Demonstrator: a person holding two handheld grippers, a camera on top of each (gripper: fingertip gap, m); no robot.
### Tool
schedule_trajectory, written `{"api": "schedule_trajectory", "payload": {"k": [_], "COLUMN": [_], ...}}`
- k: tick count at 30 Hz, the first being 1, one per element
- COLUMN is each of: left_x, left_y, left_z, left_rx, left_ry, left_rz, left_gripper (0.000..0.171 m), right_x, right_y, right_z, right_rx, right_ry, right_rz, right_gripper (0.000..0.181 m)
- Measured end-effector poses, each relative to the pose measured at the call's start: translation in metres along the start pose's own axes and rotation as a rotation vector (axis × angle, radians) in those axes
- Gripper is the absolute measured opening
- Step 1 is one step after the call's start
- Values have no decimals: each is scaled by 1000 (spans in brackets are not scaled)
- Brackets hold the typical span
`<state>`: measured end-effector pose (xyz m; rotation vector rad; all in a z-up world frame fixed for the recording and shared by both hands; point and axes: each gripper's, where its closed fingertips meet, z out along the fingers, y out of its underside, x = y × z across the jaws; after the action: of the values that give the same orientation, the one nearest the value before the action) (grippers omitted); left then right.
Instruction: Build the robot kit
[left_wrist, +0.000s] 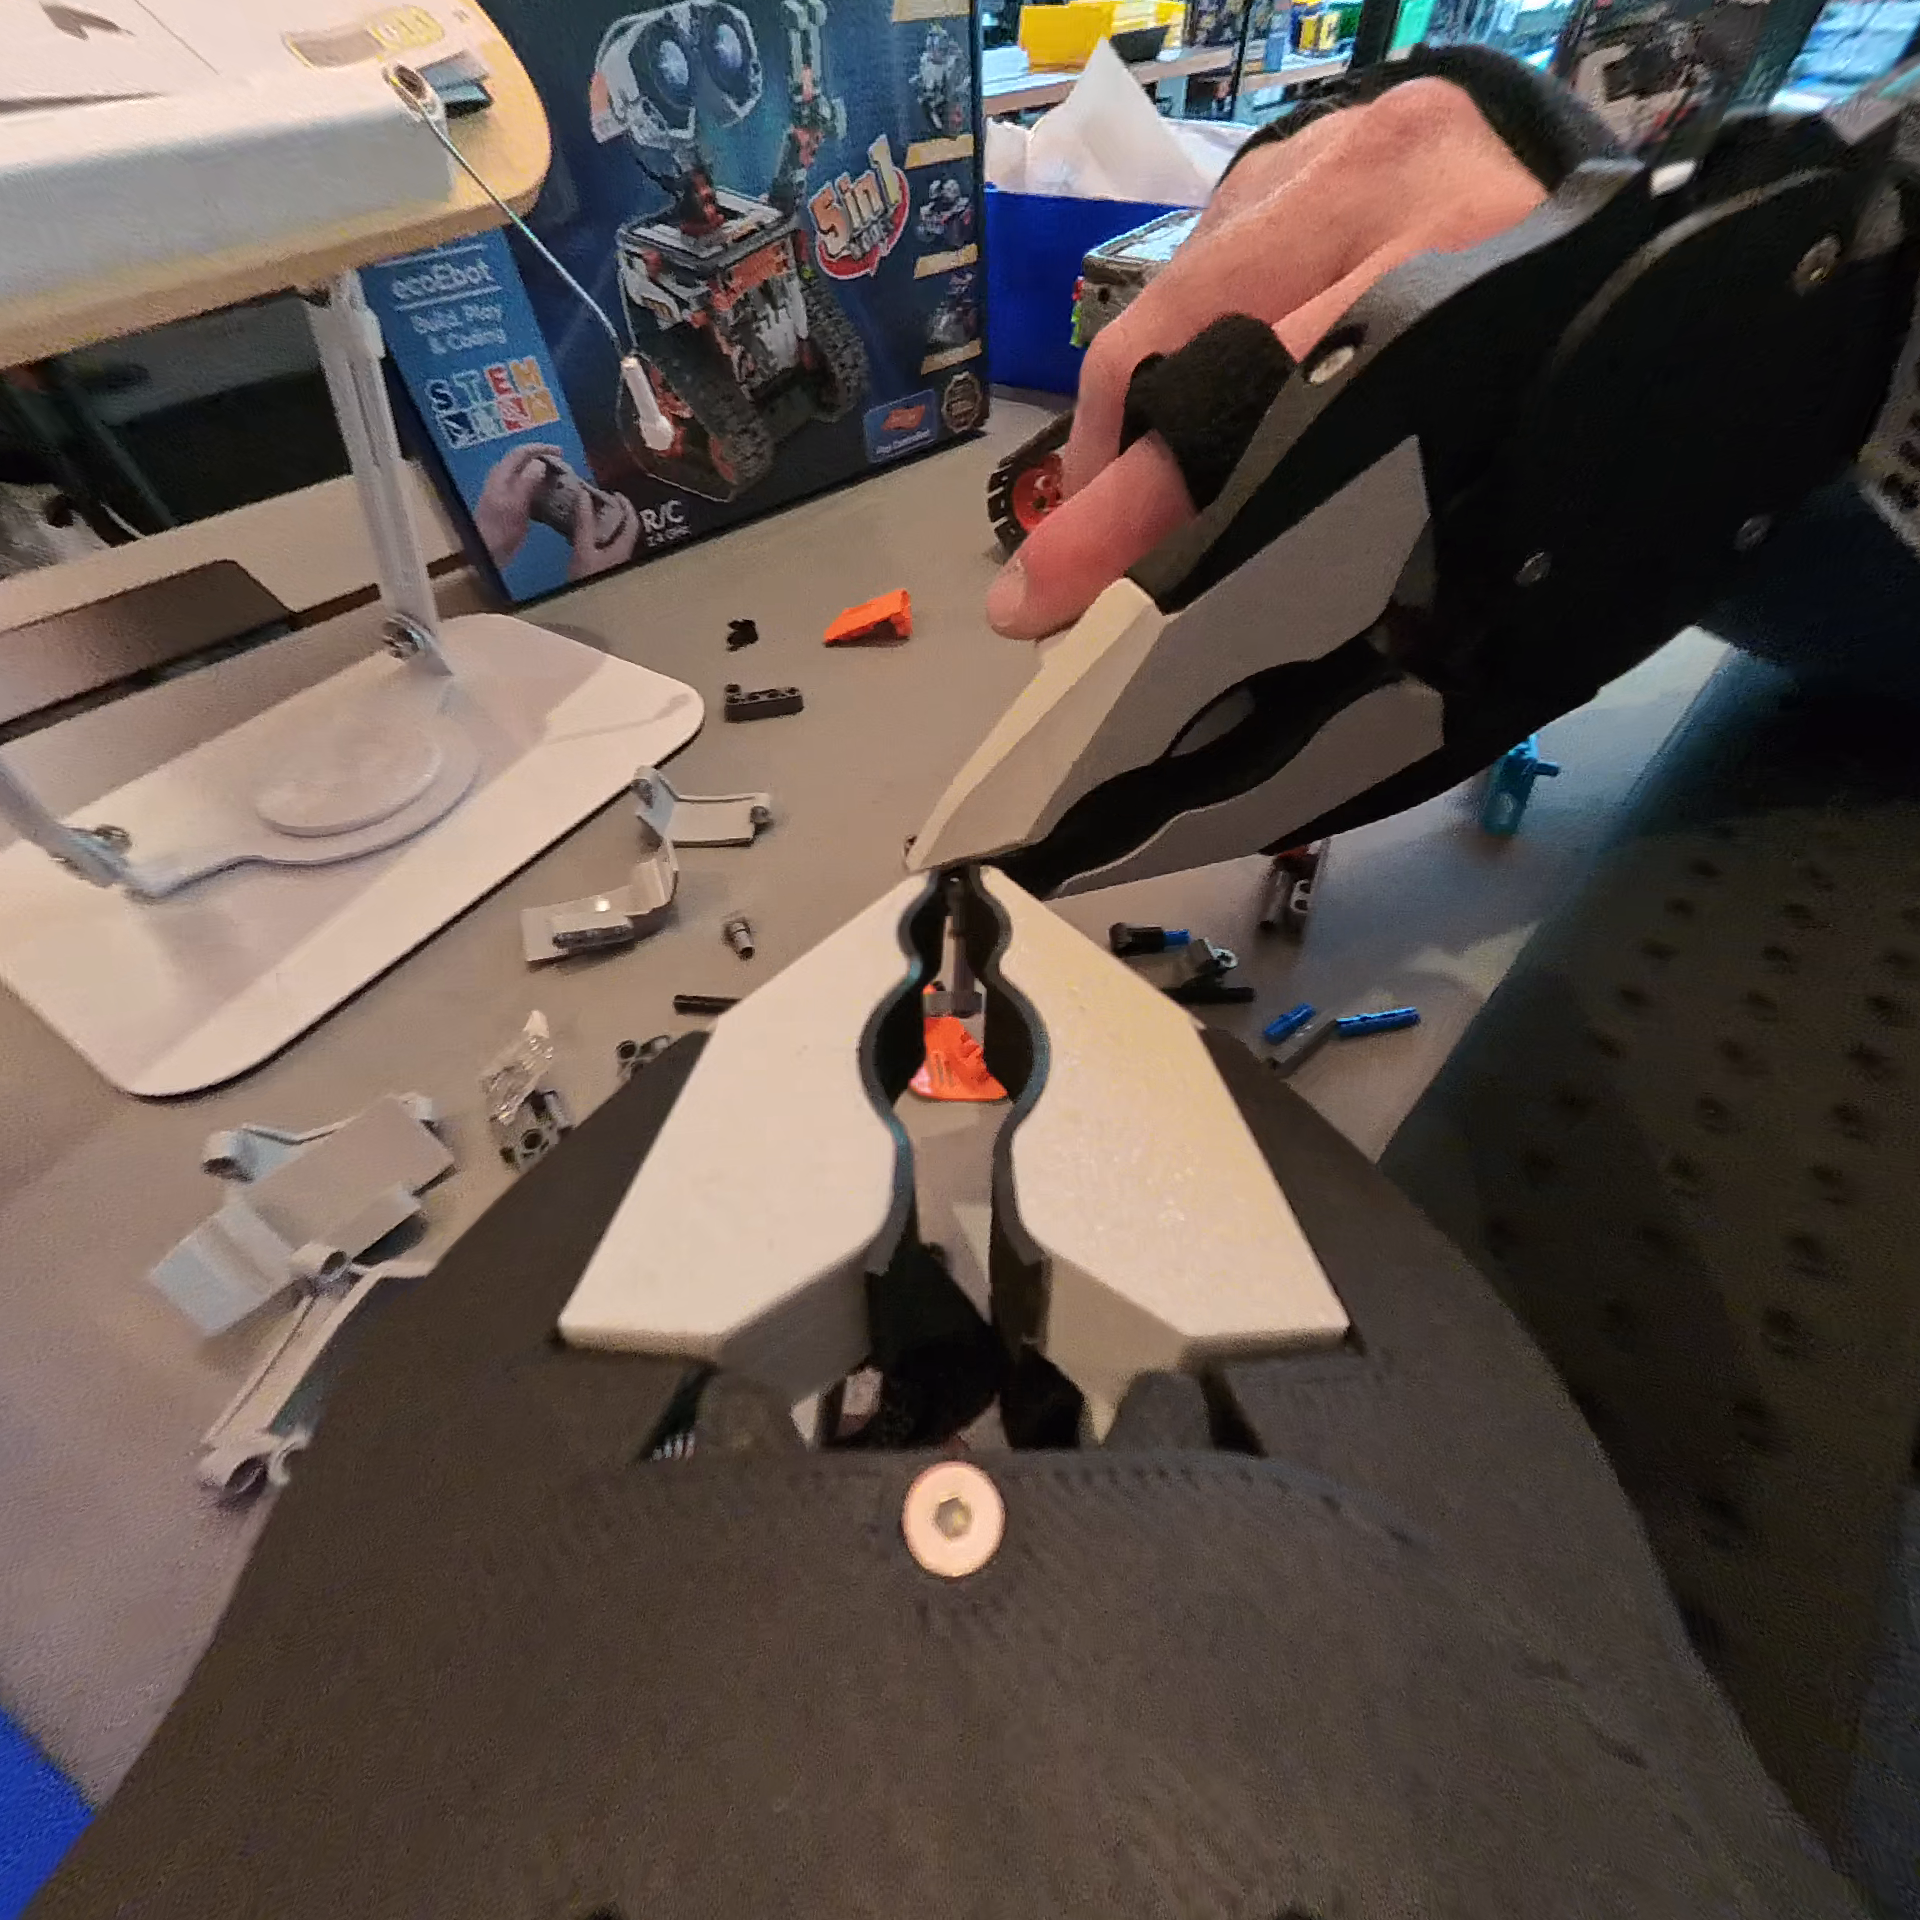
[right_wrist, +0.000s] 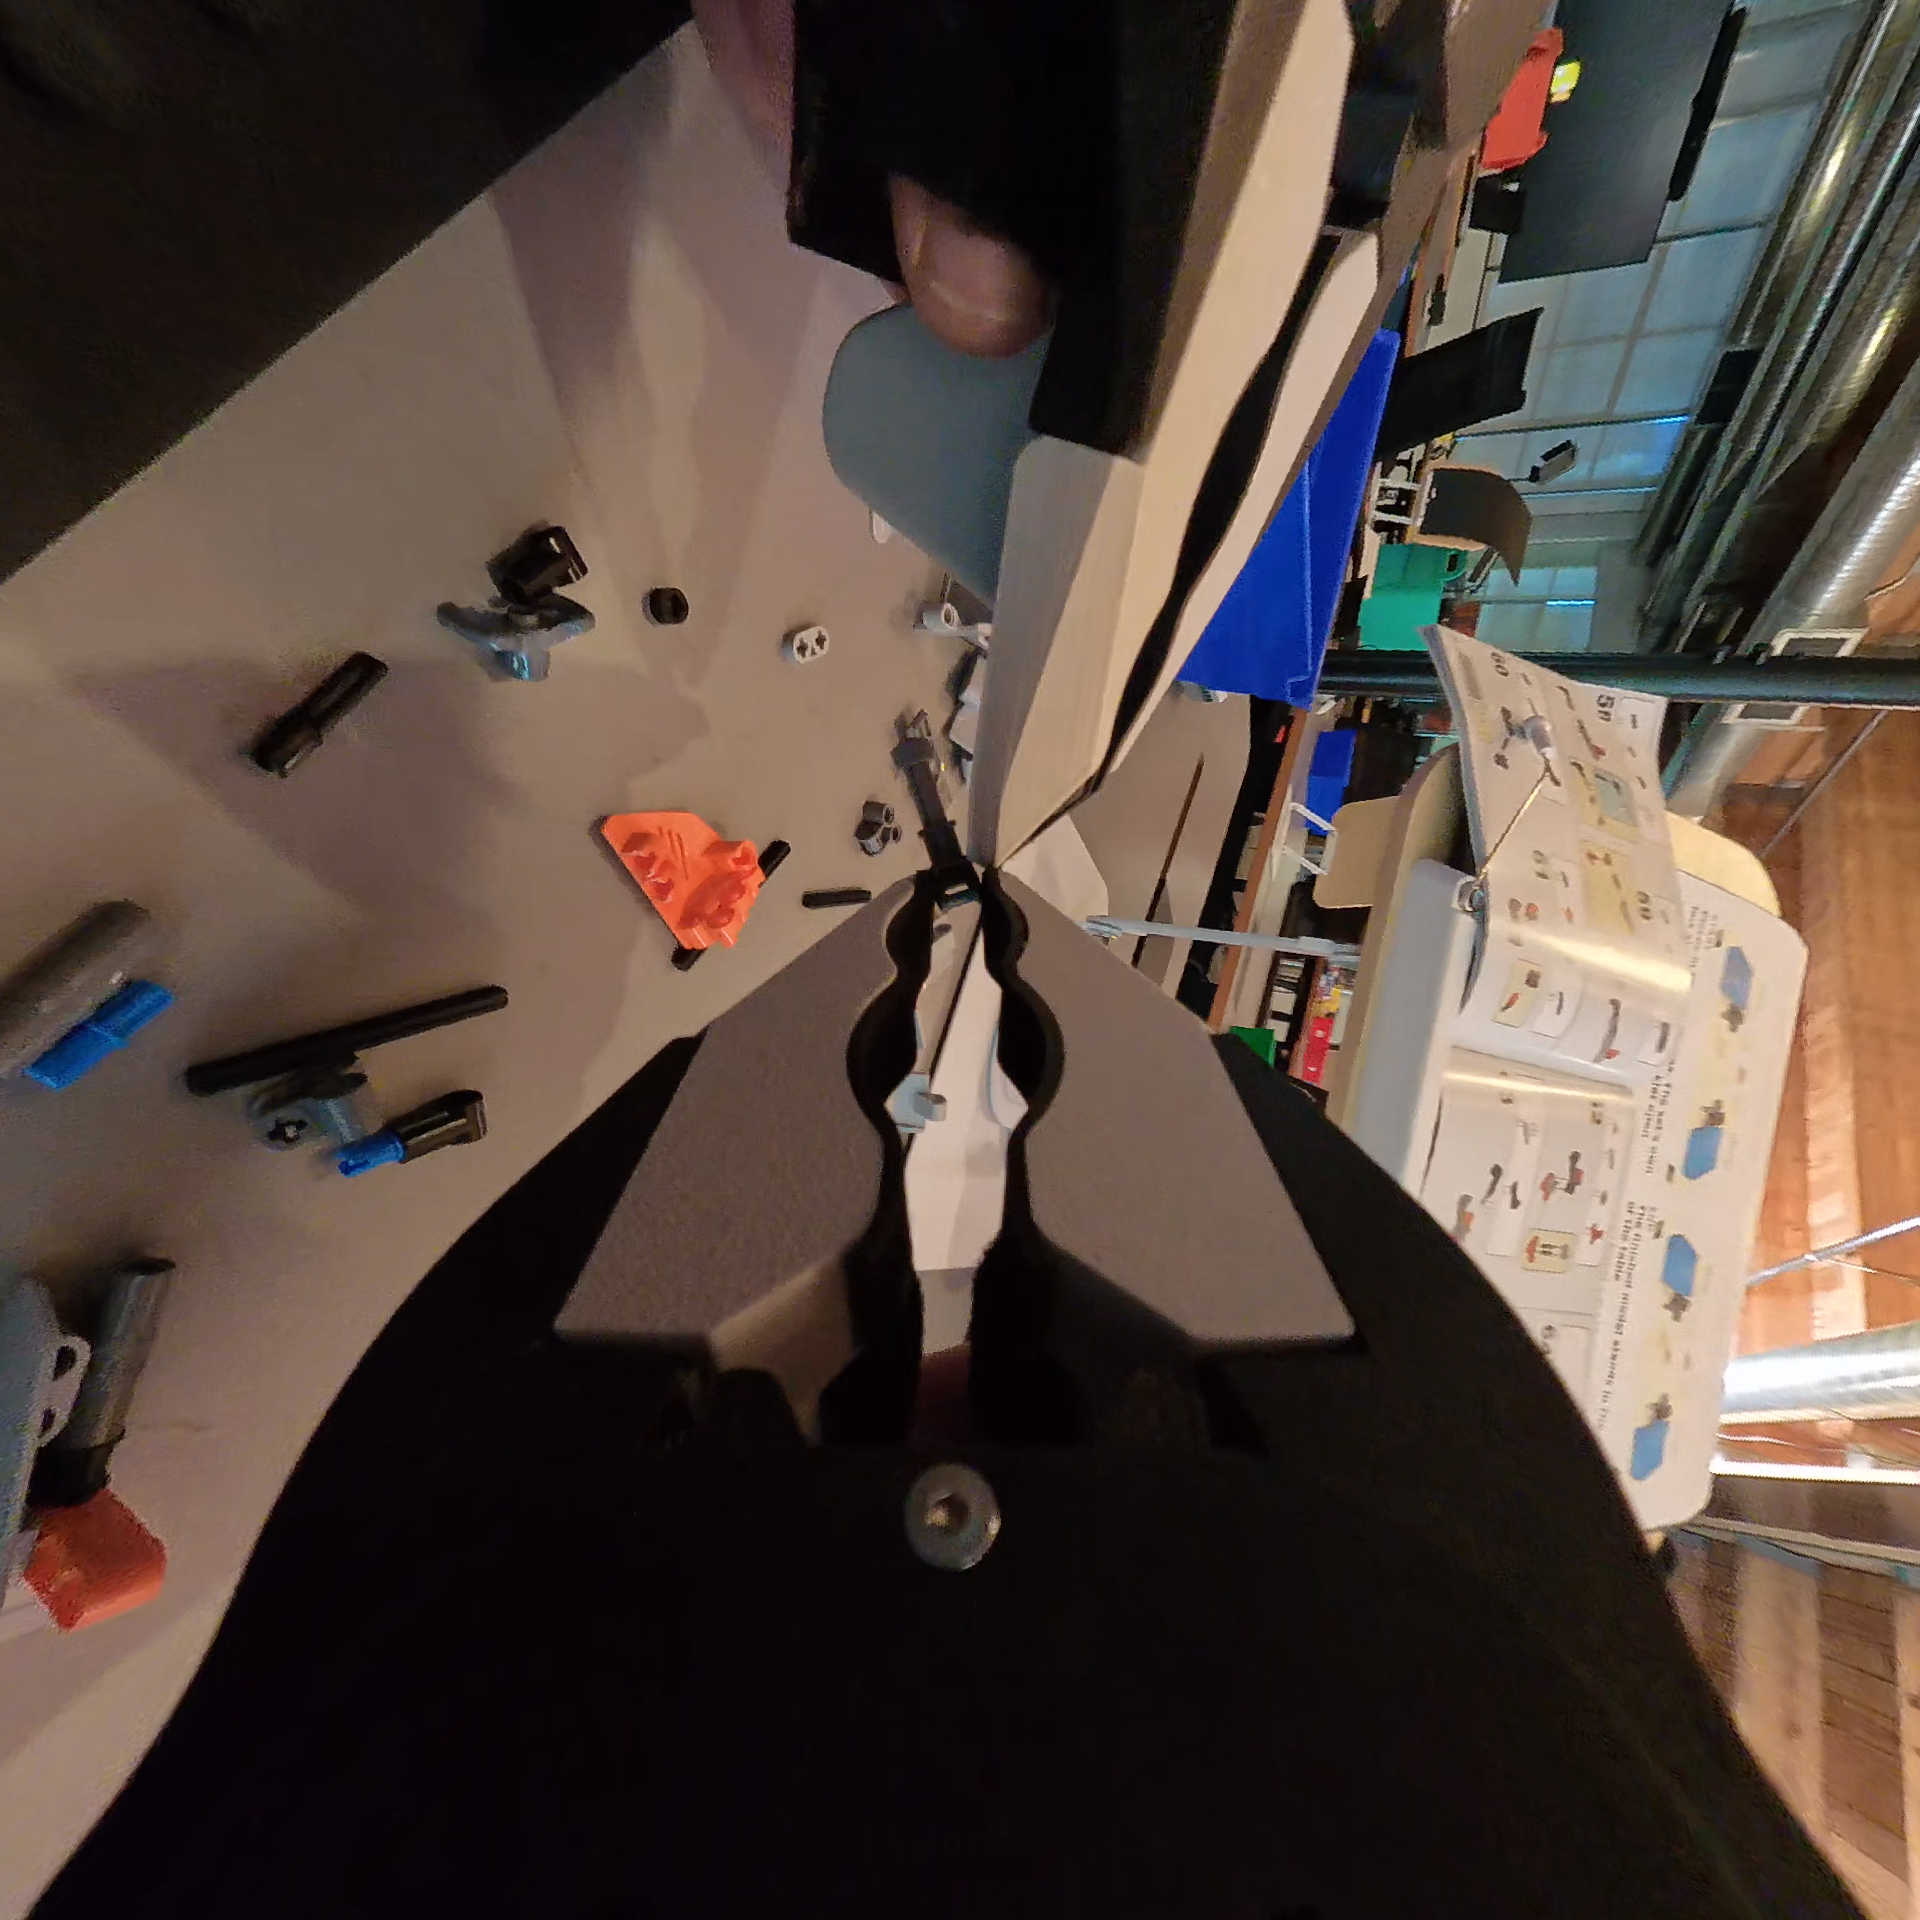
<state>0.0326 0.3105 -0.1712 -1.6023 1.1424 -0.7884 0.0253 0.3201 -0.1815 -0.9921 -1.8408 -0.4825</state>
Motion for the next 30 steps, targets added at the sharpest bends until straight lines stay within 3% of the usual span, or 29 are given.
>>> {"api": "schedule_trajectory", "payload": {"k": [6, 10, 14, 23, 30], "left_x": [3, 6, 8, 9, 5], "left_y": [-2, -9, -10, -8, -10], "left_z": [2, -2, -3, -1, -1], "left_rx": [13, 63, 75, 61, 73], "left_ry": [41, 107, 142, 161, 153], "left_rz": [-42, -104, -133, -139, -172], "left_gripper": [0, 15, 19, 0, 0], "right_x": [1, 1, 2, 5, 7], "right_y": [3, 3, 5, 1, 2], "right_z": [-2, -4, -4, -4, -5], "right_rx": [0, -2, 2, 31, 35], "right_ry": [5, 2, 7, 13, 16], "right_rz": [-3, 4, 23, 66, 78], "right_gripper": [7, 7, 7, 6, 6]}}
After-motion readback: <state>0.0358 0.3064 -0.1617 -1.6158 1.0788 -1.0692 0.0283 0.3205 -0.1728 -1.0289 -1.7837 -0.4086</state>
